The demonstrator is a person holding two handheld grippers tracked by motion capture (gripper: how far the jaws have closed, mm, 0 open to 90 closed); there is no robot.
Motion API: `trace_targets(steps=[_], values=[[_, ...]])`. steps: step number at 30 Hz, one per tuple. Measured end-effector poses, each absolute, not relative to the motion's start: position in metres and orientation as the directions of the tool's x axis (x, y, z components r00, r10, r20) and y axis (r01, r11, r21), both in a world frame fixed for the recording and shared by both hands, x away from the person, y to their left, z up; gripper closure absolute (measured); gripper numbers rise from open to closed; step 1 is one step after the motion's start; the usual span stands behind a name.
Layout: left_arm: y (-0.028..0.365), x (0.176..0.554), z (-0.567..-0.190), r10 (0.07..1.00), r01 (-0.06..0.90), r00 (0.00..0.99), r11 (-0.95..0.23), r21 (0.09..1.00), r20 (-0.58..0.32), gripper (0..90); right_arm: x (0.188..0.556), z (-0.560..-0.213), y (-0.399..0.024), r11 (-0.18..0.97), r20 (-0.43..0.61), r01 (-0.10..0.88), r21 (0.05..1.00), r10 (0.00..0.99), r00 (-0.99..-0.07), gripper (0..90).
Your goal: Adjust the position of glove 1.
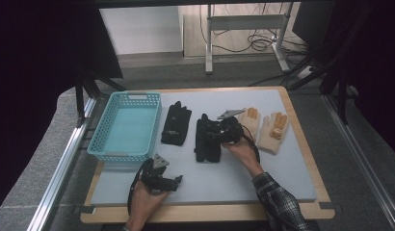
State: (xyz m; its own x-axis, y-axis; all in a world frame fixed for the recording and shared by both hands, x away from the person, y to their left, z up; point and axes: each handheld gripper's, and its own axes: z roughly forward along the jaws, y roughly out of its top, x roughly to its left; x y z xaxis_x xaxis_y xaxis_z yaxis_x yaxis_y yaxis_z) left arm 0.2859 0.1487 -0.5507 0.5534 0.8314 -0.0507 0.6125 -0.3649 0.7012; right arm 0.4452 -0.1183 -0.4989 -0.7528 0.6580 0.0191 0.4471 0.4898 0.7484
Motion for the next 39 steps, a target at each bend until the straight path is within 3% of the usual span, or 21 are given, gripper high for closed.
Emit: trace_targets(steps=[1,3,8,11,15,27,39], values=[[0.149,0.286,-0.551,0.831,0.613,0.553,-0.365,0.701,-0.051,4.2,0.445,-0.499,-0.118,0.490,0.019,0.447,0.748,0.658,-0.753,40.0],[0.149,0.286,-0.551,0.831,0.613,0.553,-0.366,0.701,-0.050,4.2,0.450,-0.511,-0.108,0.534,-0.011,0.428,0.729,0.634,-0.773,30.7],[0.149,0.286,-0.551,0.832,0.611,0.552,-0.363,0.703,-0.051,4.2,0.455,-0.529,-0.098,0.589,-0.058,0.408,0.698,0.614,-0.787,26.1],[0.149,0.286,-0.551,0.832,0.611,0.552,-0.363,0.703,-0.051,4.2,0.457,-0.530,-0.101,0.555,-0.023,0.446,0.702,0.644,-0.765,41.0],[0.149,0.286,-0.551,0.832,0.611,0.553,-0.363,0.703,-0.051,4.2,0.454,-0.525,-0.100,0.559,-0.017,0.475,0.680,0.659,-0.752,74.3],[0.149,0.286,-0.551,0.832,0.612,0.553,-0.364,0.703,-0.051,4.2,0.441,-0.505,-0.108,0.508,0.020,0.480,0.715,0.672,-0.740,81.8],[0.149,0.286,-0.551,0.832,0.612,0.553,-0.365,0.702,-0.050,4.2,0.382,-0.461,-0.137,0.434,0.066,0.461,0.774,0.669,-0.741,82.2]])
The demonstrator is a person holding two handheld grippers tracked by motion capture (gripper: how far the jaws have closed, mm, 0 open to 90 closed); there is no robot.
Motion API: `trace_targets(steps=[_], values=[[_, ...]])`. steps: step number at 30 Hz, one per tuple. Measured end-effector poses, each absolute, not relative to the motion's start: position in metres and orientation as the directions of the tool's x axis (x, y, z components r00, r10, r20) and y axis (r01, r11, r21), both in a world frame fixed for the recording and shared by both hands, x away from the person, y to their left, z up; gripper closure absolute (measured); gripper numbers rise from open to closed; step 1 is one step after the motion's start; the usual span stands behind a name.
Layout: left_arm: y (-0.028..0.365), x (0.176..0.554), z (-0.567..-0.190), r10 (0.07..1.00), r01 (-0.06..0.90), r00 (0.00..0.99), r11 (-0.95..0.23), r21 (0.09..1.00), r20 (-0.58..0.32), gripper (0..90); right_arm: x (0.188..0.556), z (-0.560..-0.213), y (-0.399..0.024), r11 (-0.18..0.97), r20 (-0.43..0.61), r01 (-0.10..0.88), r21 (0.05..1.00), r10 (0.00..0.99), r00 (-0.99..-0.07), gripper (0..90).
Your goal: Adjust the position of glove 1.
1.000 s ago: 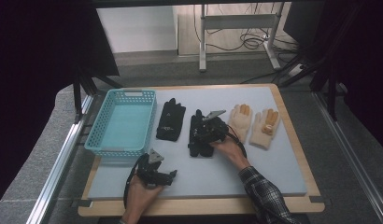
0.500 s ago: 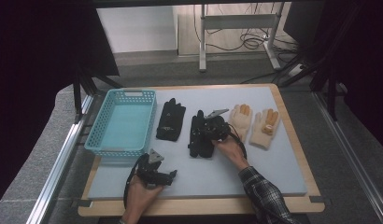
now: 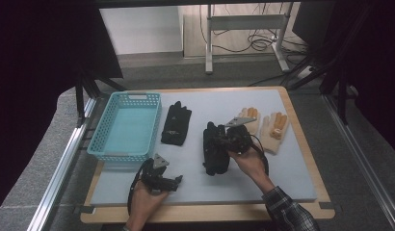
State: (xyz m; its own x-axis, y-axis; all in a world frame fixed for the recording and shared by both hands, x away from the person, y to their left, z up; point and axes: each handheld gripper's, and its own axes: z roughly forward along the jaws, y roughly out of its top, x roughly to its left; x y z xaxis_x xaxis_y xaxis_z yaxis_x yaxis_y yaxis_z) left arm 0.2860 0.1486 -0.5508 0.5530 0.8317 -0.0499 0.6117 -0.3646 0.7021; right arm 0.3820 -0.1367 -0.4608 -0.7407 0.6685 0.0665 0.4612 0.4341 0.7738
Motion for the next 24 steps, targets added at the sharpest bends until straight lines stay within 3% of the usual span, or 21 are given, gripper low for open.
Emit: trace_targets(steps=[7,9,10,11,16,24], values=[[0.148,0.286,-0.551,0.833,0.612,0.551,-0.362,0.703,-0.050,4.2,0.347,-0.475,-0.146,0.401,0.087,0.480,0.780,0.691,-0.717,81.2],[0.149,0.286,-0.551,0.832,0.613,0.552,-0.365,0.701,-0.050,4.2,0.341,-0.485,-0.147,0.400,0.100,0.493,0.773,0.690,-0.717,76.3],[0.149,0.286,-0.551,0.832,0.613,0.552,-0.365,0.701,-0.050,4.2,0.339,-0.490,-0.150,0.394,0.100,0.492,0.776,0.694,-0.713,69.3],[0.149,0.286,-0.551,0.832,0.613,0.552,-0.365,0.701,-0.050,4.2,0.339,-0.490,-0.150,0.394,0.100,0.492,0.776,0.694,-0.713,69.3],[0.149,0.286,-0.551,0.832,0.612,0.553,-0.366,0.701,-0.049,4.2,0.354,-0.485,-0.160,0.385,0.097,0.491,0.782,0.702,-0.706,53.7],[0.149,0.286,-0.551,0.832,0.613,0.552,-0.364,0.701,-0.050,4.2,0.390,-0.493,-0.135,0.434,0.108,0.484,0.759,0.650,-0.753,43.8]])
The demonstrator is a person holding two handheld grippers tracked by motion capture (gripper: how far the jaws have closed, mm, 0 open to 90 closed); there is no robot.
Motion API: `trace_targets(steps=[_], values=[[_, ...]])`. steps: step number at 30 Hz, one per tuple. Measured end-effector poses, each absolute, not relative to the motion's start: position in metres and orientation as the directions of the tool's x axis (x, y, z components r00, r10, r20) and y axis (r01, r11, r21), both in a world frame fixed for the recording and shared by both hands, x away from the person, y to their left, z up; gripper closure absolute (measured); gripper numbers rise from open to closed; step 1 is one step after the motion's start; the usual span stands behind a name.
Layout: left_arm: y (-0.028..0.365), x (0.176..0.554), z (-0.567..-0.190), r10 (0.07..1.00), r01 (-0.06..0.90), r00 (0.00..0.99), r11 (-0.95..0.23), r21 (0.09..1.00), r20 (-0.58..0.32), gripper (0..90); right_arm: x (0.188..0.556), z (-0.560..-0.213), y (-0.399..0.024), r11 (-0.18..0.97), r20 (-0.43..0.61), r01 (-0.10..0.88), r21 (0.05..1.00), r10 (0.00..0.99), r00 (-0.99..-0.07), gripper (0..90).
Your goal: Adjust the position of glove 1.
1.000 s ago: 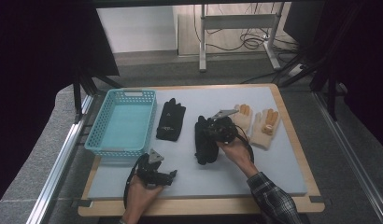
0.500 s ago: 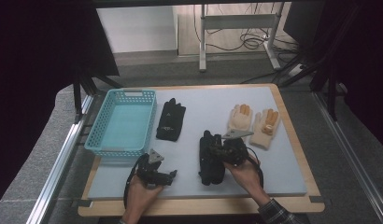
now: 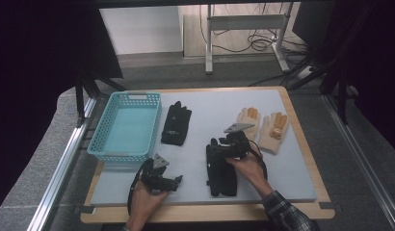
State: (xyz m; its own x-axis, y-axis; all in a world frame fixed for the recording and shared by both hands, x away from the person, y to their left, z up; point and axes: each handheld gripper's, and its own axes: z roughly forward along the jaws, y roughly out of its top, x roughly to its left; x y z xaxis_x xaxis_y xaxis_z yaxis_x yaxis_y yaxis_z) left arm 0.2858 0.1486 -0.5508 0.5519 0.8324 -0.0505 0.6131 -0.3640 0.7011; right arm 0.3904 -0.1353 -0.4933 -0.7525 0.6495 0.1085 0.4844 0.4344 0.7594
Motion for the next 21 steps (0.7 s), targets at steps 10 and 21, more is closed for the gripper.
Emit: trace_targets(steps=[10,21], values=[[0.149,0.286,-0.551,0.832,0.612,0.553,-0.364,0.702,-0.051,4.2,0.438,-0.493,-0.081,0.473,0.086,0.460,0.751,0.622,-0.779,43.3],[0.149,0.286,-0.551,0.832,0.612,0.553,-0.363,0.703,-0.052,4.2,0.484,-0.501,-0.033,0.521,0.058,0.432,0.736,0.587,-0.807,54.2]])
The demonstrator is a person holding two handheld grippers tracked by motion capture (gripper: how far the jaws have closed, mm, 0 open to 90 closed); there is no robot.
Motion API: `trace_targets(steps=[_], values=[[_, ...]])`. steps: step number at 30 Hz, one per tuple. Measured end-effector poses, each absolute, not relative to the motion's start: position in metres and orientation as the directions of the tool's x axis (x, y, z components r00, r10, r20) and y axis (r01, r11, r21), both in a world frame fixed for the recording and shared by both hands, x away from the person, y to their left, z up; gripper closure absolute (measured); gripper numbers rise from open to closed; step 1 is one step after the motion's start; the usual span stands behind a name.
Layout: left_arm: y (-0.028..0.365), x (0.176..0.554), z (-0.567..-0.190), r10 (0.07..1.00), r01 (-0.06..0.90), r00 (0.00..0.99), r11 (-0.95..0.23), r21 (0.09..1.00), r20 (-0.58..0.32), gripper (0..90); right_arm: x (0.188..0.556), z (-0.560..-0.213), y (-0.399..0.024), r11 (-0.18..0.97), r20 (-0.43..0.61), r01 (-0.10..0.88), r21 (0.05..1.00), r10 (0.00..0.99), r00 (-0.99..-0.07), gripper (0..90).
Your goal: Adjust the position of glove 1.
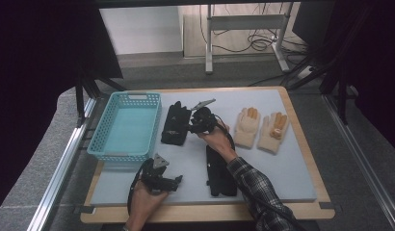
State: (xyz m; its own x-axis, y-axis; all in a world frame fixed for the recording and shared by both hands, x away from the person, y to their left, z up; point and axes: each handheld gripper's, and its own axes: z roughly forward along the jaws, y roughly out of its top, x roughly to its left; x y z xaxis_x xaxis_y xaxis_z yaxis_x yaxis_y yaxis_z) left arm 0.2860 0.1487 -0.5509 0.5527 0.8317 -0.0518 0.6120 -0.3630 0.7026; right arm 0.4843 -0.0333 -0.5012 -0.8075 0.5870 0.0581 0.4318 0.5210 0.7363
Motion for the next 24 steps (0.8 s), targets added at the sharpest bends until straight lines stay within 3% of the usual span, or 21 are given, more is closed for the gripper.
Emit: trace_targets(steps=[3,9,14,17,24], values=[[0.149,0.286,-0.551,0.832,0.612,0.553,-0.363,0.703,-0.052,4.2,0.490,-0.503,-0.027,0.525,0.052,0.430,0.734,0.588,-0.807,53.2],[0.149,0.286,-0.551,0.832,0.612,0.553,-0.363,0.703,-0.052,4.2,0.500,-0.518,-0.004,0.568,0.007,0.411,0.713,0.580,-0.815,39.6],[0.149,0.286,-0.551,0.832,0.612,0.553,-0.363,0.703,-0.052,4.1,0.506,-0.528,0.005,0.606,-0.038,0.415,0.678,0.593,-0.804,38.2],[0.149,0.286,-0.551,0.832,0.612,0.552,-0.363,0.703,-0.051,4.1,0.509,-0.533,0.002,0.586,0.004,0.444,0.678,0.600,-0.800,43.1],[0.149,0.286,-0.551,0.832,0.612,0.552,-0.363,0.703,-0.051,4.2,0.506,-0.530,0.004,0.563,0.051,0.484,0.670,0.615,-0.787,81.6]])
